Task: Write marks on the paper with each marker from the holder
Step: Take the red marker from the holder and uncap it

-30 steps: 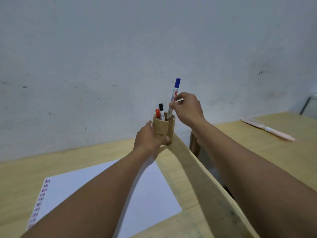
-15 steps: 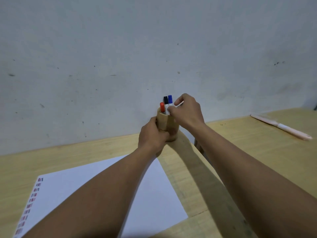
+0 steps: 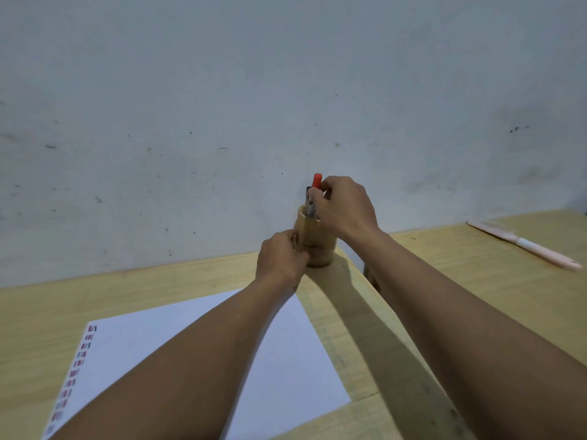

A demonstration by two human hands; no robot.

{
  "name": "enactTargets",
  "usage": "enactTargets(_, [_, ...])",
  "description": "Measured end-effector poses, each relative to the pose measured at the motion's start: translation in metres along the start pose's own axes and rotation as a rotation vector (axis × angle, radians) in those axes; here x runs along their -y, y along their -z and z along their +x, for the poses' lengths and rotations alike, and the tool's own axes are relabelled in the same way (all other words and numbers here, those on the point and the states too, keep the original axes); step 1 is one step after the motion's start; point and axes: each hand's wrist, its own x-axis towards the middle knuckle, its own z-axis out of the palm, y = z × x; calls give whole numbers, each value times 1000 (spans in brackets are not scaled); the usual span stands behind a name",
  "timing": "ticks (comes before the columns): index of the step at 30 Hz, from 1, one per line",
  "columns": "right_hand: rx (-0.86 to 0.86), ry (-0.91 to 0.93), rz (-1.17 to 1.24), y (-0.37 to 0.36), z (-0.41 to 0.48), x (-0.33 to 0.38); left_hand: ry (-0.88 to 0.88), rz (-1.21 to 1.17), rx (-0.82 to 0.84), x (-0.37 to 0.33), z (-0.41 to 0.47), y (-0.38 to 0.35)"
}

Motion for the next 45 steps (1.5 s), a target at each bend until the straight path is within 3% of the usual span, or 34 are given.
enactTargets(7, [-108, 127, 29, 35, -13, 42, -21, -12, -48, 1, -18, 51])
enactTargets(16, [141, 240, 43, 46, -56, 93, -120, -205, -315, -17, -59, 144])
enactTargets(20, [316, 266, 115, 42, -81, 113, -124, -389, -269, -19, -81, 177])
enactTargets(27, [476, 244, 284, 34, -113, 135, -78, -452, -120, -6, -100, 212])
enactTargets(31, [656, 21, 552, 35, -121, 135, -19, -530, -181, 3, -106, 226])
enactTargets(35, [829, -207, 1128, 38, -133, 137, 53, -696, -204, 10, -114, 241])
enactTargets(39, [760, -343, 1486, 25, -148, 143, 81, -784, -181, 13, -123, 250])
enactTargets(45, [434, -397, 1361, -9, -157, 168, 17, -770, -143, 17, -130, 255])
